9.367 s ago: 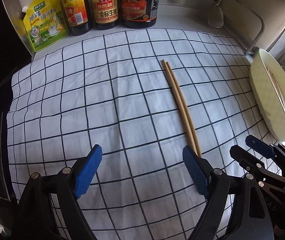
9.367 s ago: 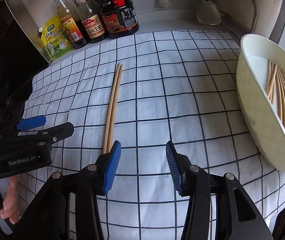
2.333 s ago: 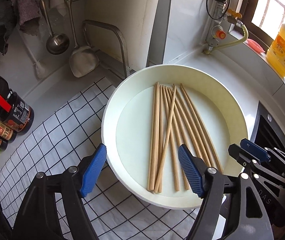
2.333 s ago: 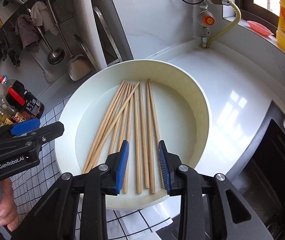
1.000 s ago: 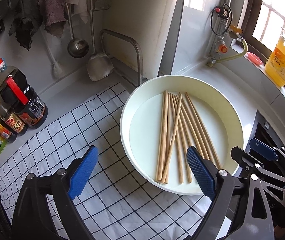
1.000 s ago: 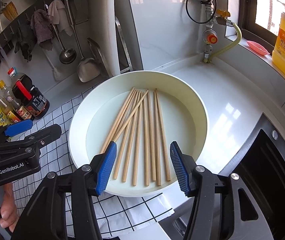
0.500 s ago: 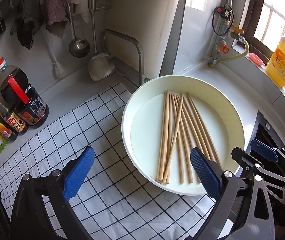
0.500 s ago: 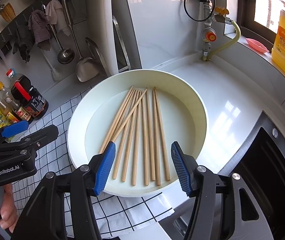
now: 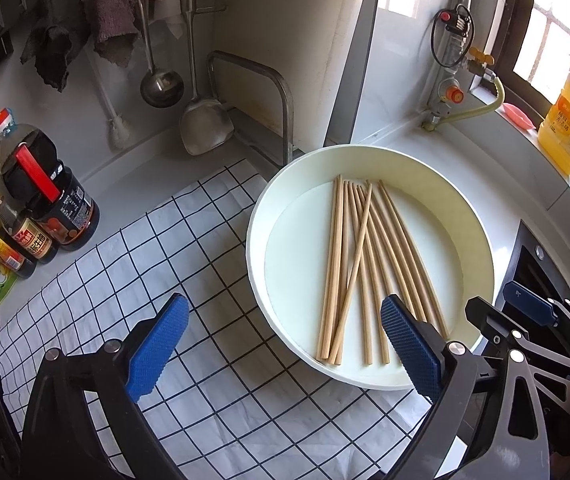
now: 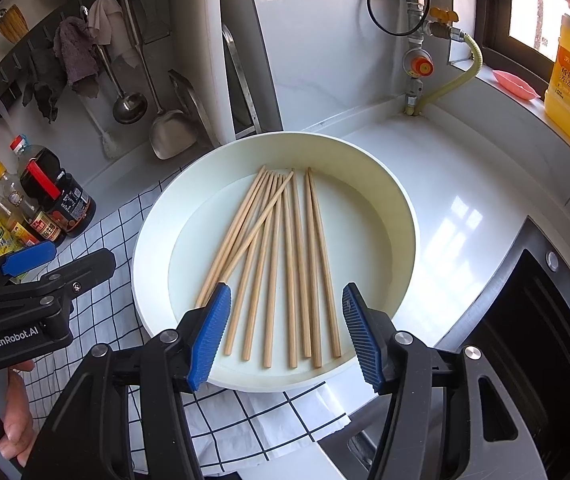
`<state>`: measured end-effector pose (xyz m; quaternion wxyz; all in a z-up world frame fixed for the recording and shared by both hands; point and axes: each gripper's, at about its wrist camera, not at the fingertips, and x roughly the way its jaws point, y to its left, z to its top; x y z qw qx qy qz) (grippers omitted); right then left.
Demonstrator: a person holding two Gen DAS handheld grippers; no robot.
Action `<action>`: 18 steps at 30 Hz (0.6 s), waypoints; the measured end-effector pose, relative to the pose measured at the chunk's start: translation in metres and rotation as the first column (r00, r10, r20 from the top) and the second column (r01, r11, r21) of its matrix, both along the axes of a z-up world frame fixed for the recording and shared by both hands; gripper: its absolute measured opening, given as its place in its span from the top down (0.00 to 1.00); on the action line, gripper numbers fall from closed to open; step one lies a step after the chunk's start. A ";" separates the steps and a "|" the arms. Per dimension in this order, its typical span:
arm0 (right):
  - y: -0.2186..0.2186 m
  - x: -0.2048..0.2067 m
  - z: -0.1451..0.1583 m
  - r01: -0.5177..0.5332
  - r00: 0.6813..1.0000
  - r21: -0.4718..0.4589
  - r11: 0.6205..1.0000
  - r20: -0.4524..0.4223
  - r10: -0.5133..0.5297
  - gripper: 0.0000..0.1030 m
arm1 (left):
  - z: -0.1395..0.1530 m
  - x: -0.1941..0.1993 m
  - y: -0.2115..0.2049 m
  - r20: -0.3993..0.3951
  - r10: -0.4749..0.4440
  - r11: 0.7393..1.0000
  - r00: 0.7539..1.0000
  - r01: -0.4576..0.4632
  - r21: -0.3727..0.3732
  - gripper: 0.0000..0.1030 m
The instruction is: Organize utensils
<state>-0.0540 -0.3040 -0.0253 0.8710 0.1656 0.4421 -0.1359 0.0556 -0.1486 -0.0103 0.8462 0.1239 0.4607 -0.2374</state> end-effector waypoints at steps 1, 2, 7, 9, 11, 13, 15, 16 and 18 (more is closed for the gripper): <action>0.000 0.000 0.000 0.001 1.000 0.000 1.000 0.000 -0.001 0.46 | 0.000 0.000 0.000 0.001 0.003 1.000 1.000 -0.003 0.001 0.08; 0.000 0.000 0.000 0.000 1.000 0.002 1.000 -0.001 0.000 0.46 | 0.000 0.000 0.000 0.000 0.003 1.000 1.000 -0.003 0.000 0.08; 0.001 0.002 -0.003 -0.005 1.000 0.005 1.000 -0.010 0.005 0.46 | -0.001 0.001 -0.001 -0.005 0.003 1.000 1.000 -0.003 0.011 0.08; 0.001 0.002 -0.003 -0.006 1.000 0.004 1.000 -0.011 0.006 0.46 | -0.001 0.001 -0.001 -0.003 0.005 1.000 1.000 -0.005 0.011 0.08; 0.001 0.002 -0.003 -0.007 1.000 0.001 1.000 -0.012 0.007 0.46 | -0.002 0.001 -0.001 -0.009 0.005 1.000 1.000 -0.004 0.009 0.08; 0.002 0.002 -0.003 -0.007 1.000 0.000 1.000 -0.013 0.007 0.46 | -0.003 0.002 -0.001 -0.016 0.006 1.000 1.000 -0.006 0.009 0.08; 0.002 0.003 -0.003 -0.008 1.000 0.001 1.000 -0.014 0.008 0.46 | -0.003 0.002 -0.001 -0.019 0.007 1.000 1.000 -0.007 0.009 0.08; 0.002 0.003 -0.003 -0.007 1.000 0.002 1.000 -0.015 0.007 0.46 | -0.003 0.002 -0.001 -0.019 0.006 1.000 1.000 -0.006 0.009 0.08; 0.001 0.003 -0.004 -0.009 1.000 0.003 1.000 -0.016 0.009 0.46 | -0.004 0.003 -0.001 -0.019 0.006 1.000 1.000 -0.005 0.009 0.08</action>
